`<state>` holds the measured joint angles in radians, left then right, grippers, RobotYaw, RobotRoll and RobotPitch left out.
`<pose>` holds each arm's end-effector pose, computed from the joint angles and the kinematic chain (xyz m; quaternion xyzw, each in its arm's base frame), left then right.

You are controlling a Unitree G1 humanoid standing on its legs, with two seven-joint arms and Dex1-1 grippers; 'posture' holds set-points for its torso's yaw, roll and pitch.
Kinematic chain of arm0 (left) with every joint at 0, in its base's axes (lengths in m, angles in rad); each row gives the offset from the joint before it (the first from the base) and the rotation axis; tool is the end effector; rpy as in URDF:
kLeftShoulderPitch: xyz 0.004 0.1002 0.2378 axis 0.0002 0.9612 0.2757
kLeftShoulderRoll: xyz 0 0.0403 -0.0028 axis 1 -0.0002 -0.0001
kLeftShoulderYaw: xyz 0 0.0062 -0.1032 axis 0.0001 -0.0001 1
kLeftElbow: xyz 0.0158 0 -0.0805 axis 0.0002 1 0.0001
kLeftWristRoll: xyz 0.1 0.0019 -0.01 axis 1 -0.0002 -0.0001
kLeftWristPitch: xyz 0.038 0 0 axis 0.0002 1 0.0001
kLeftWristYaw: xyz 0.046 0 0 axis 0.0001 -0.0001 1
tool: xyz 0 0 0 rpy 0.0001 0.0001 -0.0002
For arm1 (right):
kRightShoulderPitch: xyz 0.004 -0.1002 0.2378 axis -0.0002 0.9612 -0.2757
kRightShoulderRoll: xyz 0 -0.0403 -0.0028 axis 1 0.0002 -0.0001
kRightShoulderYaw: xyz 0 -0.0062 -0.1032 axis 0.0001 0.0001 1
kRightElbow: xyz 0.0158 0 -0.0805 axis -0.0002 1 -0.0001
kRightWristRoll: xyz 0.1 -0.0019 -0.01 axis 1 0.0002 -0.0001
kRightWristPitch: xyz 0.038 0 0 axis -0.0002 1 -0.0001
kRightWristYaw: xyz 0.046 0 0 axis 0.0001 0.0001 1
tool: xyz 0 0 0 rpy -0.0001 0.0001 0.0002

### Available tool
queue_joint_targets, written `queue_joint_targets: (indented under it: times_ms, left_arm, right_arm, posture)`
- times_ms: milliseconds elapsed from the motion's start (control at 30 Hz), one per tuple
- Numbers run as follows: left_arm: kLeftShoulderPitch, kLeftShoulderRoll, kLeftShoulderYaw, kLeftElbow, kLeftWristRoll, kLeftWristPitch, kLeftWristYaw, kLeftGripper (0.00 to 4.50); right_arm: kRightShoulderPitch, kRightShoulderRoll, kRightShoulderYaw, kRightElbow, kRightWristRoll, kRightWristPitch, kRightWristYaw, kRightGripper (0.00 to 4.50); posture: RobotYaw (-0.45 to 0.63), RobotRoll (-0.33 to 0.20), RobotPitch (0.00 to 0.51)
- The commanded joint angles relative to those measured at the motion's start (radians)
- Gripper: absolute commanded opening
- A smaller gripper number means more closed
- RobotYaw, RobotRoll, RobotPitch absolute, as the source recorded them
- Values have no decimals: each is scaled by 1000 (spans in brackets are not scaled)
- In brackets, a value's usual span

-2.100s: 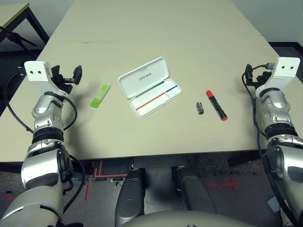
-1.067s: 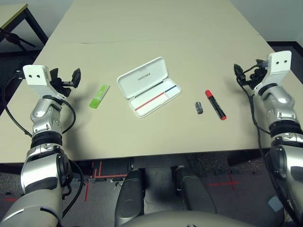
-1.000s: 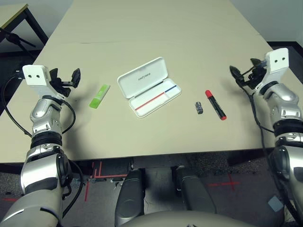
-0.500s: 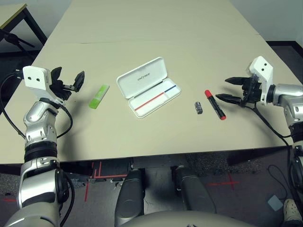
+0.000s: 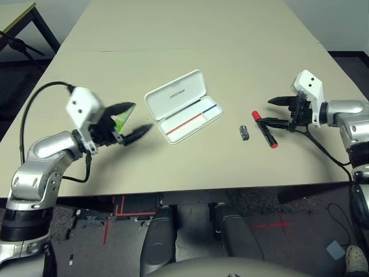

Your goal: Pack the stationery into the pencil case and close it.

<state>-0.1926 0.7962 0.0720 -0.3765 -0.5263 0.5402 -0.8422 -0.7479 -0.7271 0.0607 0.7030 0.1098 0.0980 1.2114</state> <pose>0.2188 0.2416 0.1773 0.1485 0.0674 -0.4557 0.8751 0.3134 -0.2986 0.1718 -0.2104 0.1552 0.4352 0.8615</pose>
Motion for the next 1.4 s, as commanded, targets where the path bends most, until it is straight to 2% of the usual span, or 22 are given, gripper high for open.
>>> queue_joint_targets:
  times_ms: [33, 300, 500, 867, 1167, 1267, 1400]
  left_arm:
    - [-42, 13, -112, -8, 72, 32, -12, 4492]
    - [-123, -16, -273, 102, 211, -17, -49, 4492]
    - [-163, -62, -345, 160, 271, -26, -69, 4492]
    - [-215, -119, -389, 253, 336, -62, -106, 4492]
    - [-225, -126, -401, 282, 367, -54, -130, 4492]
    - [-231, -127, -401, 291, 371, -49, -136, 3570]
    - [-234, -126, -406, 300, 380, -49, -146, 1943]
  right_arm:
    - [3, -1, 6, 5, -14, -14, 8, 4500]
    - [35, -13, -2, -27, -12, -10, 2, 4500]
    - [72, -25, -13, -79, -5, 10, -12, 4500]
    - [124, -40, -30, -160, 8, 50, -41, 4500]
    - [136, -41, -35, -168, 13, 41, -68, 4500]
    - [135, -39, -35, -165, 14, 36, -75, 4500]
    - [137, -36, -36, -163, 14, 31, -83, 4500]
  posture:
    - [61, 0, 171]
    - [17, 0, 175]
    - [-12, 0, 180]
    - [-48, 0, 186]
    - [-58, 0, 184]
    - [-59, 0, 185]
    - [-61, 0, 187]
